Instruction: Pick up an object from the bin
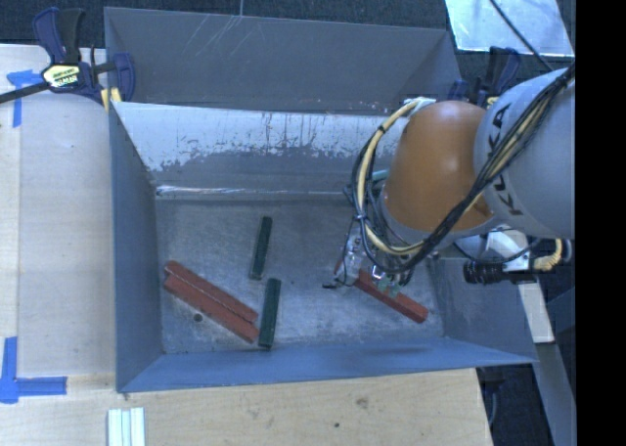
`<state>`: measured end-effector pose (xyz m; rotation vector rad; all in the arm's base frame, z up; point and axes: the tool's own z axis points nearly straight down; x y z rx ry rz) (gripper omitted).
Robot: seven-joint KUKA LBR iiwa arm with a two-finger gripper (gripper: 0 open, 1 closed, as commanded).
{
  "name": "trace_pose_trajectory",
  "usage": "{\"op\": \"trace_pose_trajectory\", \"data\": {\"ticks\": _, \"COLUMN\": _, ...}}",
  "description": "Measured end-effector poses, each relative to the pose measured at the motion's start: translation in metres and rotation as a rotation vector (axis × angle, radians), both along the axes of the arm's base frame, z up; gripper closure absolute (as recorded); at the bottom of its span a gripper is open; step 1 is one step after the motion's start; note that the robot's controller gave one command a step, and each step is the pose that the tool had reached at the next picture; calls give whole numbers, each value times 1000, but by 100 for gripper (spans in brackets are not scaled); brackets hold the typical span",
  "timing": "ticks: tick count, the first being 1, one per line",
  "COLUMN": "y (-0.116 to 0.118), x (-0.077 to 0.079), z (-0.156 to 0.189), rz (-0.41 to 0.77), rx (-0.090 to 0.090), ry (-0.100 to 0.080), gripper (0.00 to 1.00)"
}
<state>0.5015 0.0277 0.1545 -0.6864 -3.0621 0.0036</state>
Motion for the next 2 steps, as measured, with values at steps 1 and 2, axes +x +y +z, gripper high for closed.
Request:
{"op": "trace_pose_trajectory", "data": {"ticks": 1, "y": -87, "x": 1, "z": 7, "rz": -63, "rx": -4, "ry": -9, "gripper": 100}}
{"op": "trace_pose_trajectory", "data": {"ticks": 2, "y": -82, "x": 1, "z": 7, "rz": -55, "rx": 0, "ry": -8, "gripper": 0}}
